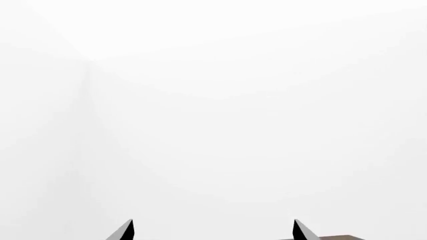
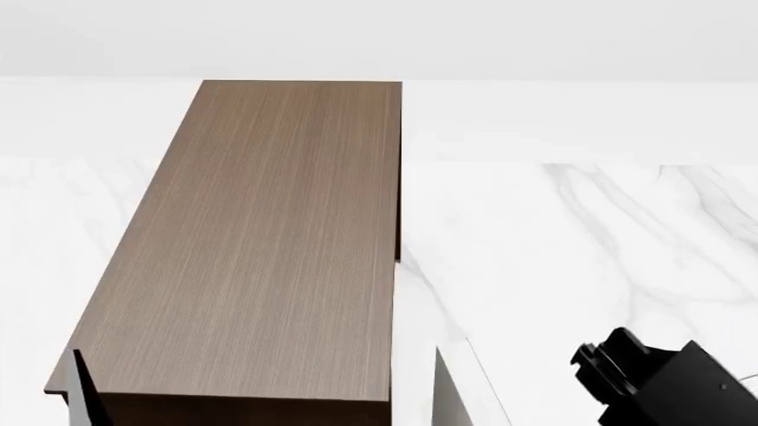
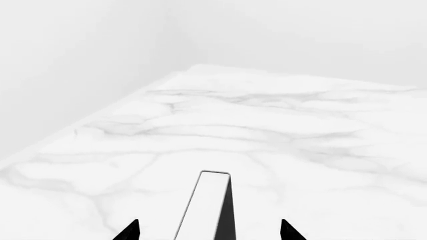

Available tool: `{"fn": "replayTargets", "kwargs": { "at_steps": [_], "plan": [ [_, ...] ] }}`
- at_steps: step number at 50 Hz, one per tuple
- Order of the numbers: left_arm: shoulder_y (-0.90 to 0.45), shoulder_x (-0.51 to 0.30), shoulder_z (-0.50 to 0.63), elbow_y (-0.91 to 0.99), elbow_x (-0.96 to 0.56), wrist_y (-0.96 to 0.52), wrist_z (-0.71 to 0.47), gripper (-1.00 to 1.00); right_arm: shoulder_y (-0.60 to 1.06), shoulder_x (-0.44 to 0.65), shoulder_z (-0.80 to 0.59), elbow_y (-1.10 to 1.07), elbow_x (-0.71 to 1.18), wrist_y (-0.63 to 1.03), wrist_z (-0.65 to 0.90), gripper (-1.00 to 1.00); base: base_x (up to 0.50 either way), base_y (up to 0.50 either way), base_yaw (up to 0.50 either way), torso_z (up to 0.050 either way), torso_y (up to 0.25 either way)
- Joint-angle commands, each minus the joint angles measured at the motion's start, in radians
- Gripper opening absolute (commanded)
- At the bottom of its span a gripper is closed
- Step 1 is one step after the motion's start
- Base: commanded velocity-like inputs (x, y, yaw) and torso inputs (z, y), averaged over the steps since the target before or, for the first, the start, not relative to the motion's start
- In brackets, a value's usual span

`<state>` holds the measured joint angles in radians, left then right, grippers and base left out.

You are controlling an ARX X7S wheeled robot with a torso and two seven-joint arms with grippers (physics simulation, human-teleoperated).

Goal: Pick up the book in the middle and place it on the cabinet shelf.

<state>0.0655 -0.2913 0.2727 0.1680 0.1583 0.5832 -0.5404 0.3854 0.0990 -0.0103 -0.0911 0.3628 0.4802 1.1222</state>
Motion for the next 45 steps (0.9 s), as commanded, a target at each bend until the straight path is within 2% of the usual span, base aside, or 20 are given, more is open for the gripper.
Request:
{"fn": "replayTargets", "kwargs": {
  "at_steps": [1, 45],
  "plan": [
    [0.002, 0.013, -0.017, 0.006, 0.015, 0.003, 0.017, 1.00, -0.009, -0.008, 0.001, 0.020, -0.011, -0.020, -0.018, 1.00, 0.00, 0.00, 0.00, 0.000, 0.000],
    [-0.003, 0.000, -0.002, 0.009, 0.013, -0.009, 0.002, 1.00, -0.031, 0.018, -0.061, 0.096, 0.010, -0.057, -0.026, 1.00, 0.00, 0.00, 0.00, 0.000, 0.000]
  ]
}}
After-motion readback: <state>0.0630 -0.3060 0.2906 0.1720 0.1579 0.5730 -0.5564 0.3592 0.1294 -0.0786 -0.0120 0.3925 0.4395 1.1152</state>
